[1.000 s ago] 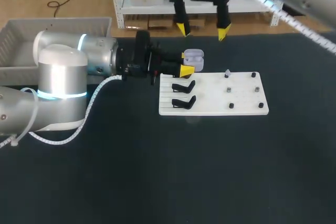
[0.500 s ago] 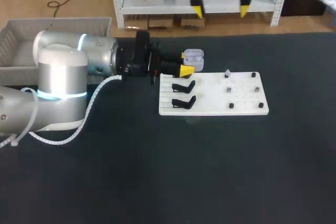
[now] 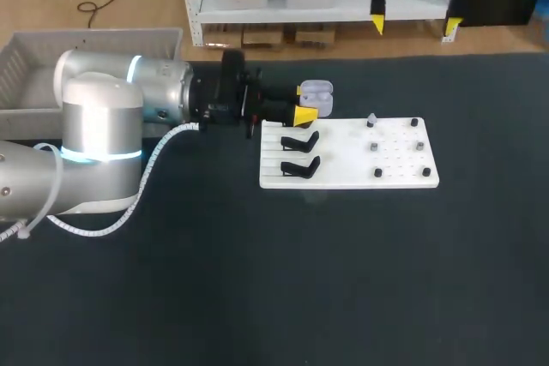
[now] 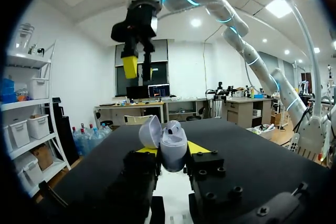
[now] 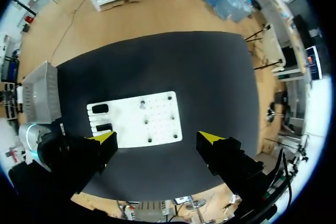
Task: Pick up each earbud case from the left stands, insert the matching earbuds, close the lid, and place the case in the box.
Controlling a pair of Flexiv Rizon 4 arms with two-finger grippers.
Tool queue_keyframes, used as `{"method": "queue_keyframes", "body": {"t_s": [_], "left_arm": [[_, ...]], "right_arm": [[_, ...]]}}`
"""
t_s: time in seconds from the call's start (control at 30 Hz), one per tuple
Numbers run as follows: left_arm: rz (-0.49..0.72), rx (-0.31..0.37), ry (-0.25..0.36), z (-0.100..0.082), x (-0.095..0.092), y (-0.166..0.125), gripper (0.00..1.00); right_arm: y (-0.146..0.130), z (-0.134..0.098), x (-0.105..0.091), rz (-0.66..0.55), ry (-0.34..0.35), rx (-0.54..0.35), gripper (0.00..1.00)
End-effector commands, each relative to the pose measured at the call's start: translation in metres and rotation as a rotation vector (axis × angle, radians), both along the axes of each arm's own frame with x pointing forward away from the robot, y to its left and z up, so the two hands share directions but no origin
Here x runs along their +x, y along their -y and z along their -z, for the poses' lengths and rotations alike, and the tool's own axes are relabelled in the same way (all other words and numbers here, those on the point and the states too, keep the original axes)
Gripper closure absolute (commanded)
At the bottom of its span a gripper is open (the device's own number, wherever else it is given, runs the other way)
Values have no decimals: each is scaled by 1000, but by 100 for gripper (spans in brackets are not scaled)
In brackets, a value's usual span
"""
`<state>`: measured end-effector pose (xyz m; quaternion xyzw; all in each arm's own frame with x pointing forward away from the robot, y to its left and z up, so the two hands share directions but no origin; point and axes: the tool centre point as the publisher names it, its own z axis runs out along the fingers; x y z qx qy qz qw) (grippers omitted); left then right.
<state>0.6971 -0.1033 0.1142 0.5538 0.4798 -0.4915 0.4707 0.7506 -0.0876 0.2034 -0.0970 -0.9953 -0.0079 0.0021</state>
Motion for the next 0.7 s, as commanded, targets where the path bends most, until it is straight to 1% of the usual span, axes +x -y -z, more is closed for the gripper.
{"method": "queue_keyframes", "body": {"t_s": [0.03,0.13,0.2,0.27,0.3,0.7], "left_arm": [[-3,0,1,0,-1,0,100],[-3,0,1,0,-1,0,100],[-3,0,1,0,-1,0,100],[-3,0,1,0,-1,0,100],[-3,0,1,0,-1,0,100],[-3,0,1,0,-1,0,100]], "right_arm": [[8,29,7,13,93,483,0],[8,43,10,22,92,427,0],[7,49,11,34,103,385,0],[7,52,12,45,106,372,0],[8,52,13,70,118,362,0],[8,52,13,70,118,362,0]]}}
